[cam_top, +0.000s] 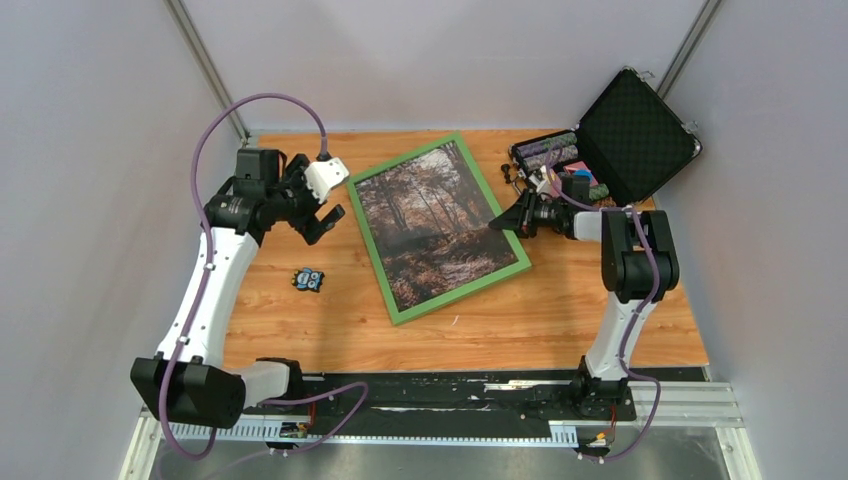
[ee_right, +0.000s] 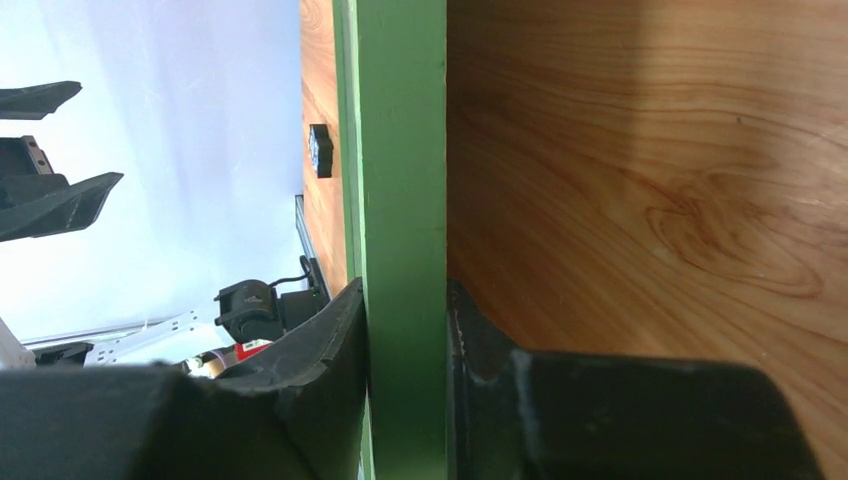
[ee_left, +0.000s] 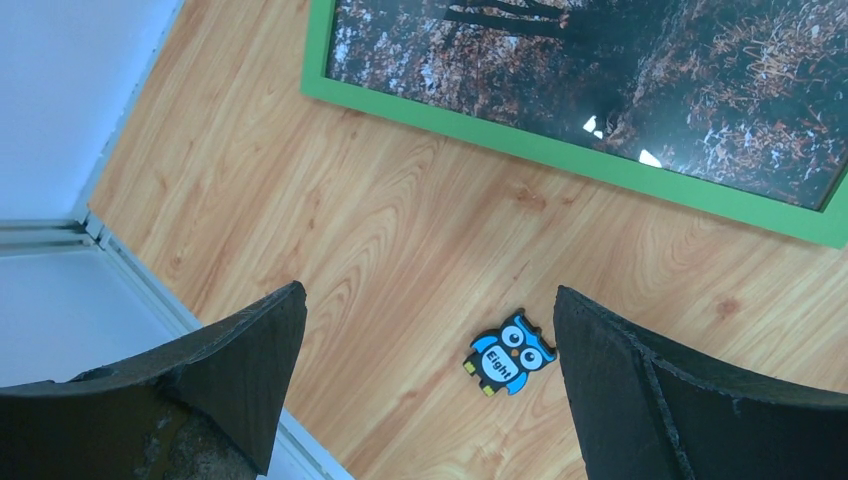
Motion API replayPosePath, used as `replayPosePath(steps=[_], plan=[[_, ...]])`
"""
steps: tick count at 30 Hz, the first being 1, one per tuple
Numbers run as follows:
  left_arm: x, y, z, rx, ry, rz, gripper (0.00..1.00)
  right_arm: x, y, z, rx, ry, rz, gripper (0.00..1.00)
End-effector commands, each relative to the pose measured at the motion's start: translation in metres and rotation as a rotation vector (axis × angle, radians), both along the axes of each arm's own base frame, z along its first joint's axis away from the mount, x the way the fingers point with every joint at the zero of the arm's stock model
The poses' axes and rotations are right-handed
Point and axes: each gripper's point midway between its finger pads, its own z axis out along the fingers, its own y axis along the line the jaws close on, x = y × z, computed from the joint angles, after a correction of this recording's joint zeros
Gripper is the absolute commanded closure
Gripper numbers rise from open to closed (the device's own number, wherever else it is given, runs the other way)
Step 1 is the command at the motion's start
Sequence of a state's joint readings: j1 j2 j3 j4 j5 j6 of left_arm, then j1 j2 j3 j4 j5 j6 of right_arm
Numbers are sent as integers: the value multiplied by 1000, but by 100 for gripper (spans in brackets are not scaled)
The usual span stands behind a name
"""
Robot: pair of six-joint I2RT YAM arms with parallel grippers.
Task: Put the photo into the frame
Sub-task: Turn over the photo frame at the center of the board.
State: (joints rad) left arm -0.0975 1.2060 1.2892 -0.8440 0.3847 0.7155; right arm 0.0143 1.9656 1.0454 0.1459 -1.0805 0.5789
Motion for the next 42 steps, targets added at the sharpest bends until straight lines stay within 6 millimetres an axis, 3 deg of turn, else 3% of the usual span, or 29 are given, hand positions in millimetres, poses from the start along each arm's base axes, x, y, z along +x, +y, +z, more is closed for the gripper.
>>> replayPosePath(steps=[1,7,14,27,34,42], plan=[[4,-4,5,-29,-10,-7,0,-6,3,-26,-34,25,1,74],[5,-6,1,-38,7,-14,0,-11,1,-42,-57,49,1,62],[3,-5,-7,-31,10,-14,0,-12,-1,-46,-125,35,-2,49],[11,-6,-23,-62,33,33,0,-28,-11,-61,-309,43,25,36],[25,-5,-34,-120,41,124,0,-37,-18,-67,-366,56,44,28],[49,11,-67,-123,77,308,0,-45,-24,-68,-416,66,52,25]])
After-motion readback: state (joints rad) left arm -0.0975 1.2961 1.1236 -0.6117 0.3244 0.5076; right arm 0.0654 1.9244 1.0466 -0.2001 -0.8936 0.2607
